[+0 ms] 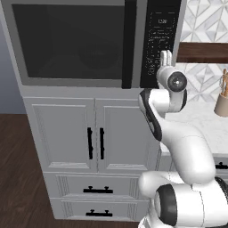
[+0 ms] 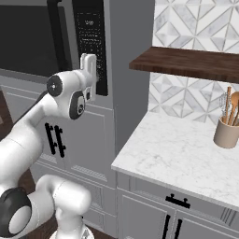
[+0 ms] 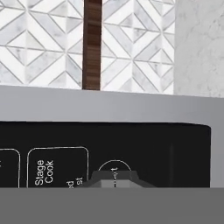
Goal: Open the microwave, place the bowl with waffle inside the microwave, then close the microwave door and turn it on.
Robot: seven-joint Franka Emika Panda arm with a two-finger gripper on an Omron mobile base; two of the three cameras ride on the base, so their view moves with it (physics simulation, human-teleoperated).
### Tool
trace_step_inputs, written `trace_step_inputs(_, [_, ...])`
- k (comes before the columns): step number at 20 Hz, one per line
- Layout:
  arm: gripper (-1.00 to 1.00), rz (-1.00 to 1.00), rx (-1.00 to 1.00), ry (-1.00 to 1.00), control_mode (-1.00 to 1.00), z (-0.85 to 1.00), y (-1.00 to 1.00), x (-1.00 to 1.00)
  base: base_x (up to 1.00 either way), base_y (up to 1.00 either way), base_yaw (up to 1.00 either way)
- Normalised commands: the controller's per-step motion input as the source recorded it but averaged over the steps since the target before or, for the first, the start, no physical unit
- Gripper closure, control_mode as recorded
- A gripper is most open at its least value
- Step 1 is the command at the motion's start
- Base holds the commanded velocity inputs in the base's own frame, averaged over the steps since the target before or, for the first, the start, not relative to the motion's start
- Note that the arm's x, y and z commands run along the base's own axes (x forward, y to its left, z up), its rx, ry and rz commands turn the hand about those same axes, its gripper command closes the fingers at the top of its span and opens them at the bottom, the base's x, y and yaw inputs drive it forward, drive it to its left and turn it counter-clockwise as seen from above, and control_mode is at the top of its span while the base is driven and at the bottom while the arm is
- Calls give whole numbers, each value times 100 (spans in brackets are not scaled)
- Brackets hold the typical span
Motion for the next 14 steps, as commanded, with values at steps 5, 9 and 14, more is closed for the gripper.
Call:
trace_step_inputs(5, [100, 0, -3, 10, -100, -49, 0, 100, 0, 0, 0])
trace_step_inputs(9, [100, 0, -9, 20, -100, -56, 0, 100, 0, 0, 0])
trace_step_inputs(14, [100, 0, -12, 25, -100, -53, 0, 100, 0, 0, 0])
